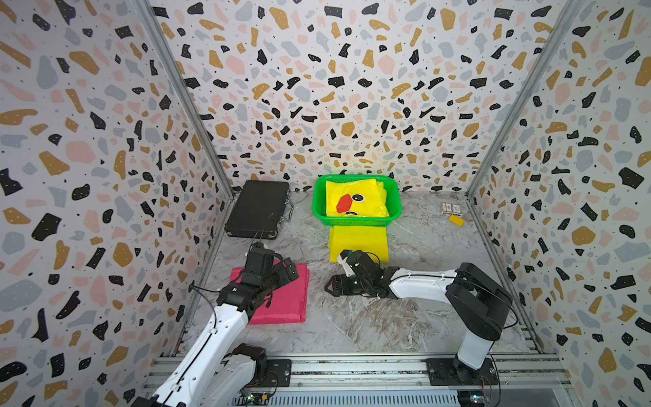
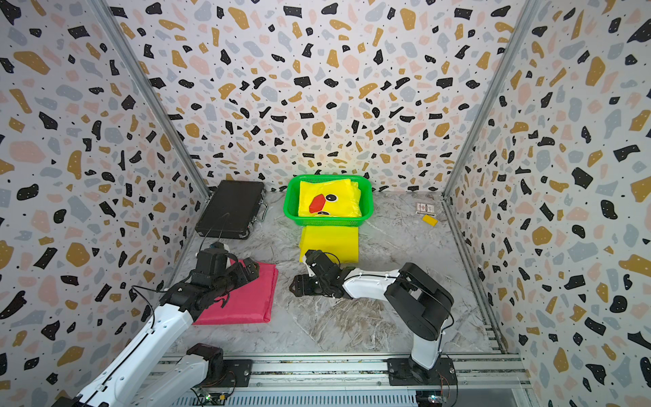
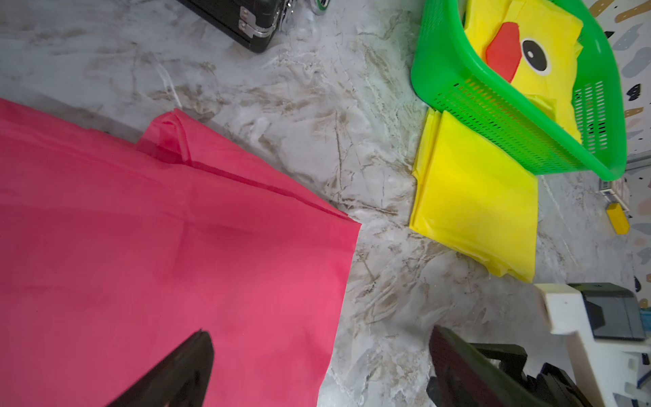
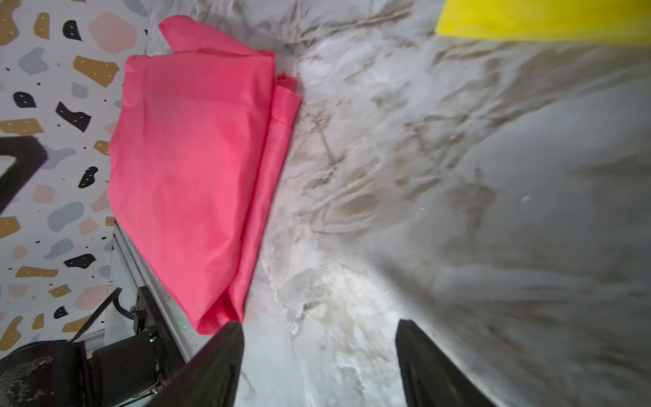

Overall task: Put the folded raincoat in the basket
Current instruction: Move the raincoat to the center of the board.

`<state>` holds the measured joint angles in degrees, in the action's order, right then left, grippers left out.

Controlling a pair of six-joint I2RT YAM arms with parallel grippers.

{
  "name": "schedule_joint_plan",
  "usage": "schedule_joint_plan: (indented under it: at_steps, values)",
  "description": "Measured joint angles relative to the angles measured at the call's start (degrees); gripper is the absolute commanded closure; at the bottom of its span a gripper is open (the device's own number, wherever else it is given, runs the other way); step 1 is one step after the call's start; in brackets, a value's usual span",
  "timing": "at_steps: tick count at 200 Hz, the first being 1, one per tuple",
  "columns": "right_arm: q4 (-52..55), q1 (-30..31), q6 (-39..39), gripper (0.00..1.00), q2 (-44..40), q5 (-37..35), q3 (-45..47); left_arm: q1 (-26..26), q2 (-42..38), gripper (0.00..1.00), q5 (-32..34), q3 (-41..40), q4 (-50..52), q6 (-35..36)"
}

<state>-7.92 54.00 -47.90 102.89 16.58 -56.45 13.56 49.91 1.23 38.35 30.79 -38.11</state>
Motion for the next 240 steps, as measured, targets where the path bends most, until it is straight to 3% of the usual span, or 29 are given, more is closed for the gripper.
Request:
schedule_joint_plan:
  at_steps: [59, 127, 164, 240]
  values:
    - [-5.33, 3.37, -3.89, 0.17, 8.96, -0.24, -6.21, -3.02, 0.63, 0.00, 2.43, 3.06, 5.01, 1.49]
    - [-8.39, 4.68, -6.69, 0.10, 12.50, 0.81, -9.92, -5.90, 0.74, 0.00, 1.14, 4.33, 7.04, 2.32]
    - [-6.91, 5.86, -7.37, 0.15, 14.69, -0.20, -13.40, -6.12, 0.59, 0.00, 0.72, 5.62, 8.26, 2.75]
    - [-4.57, 6.51, -9.11, 0.38, 19.58, -0.76, -19.91, -6.75, -0.02, 0.00, -0.44, 5.75, 8.61, 2.99]
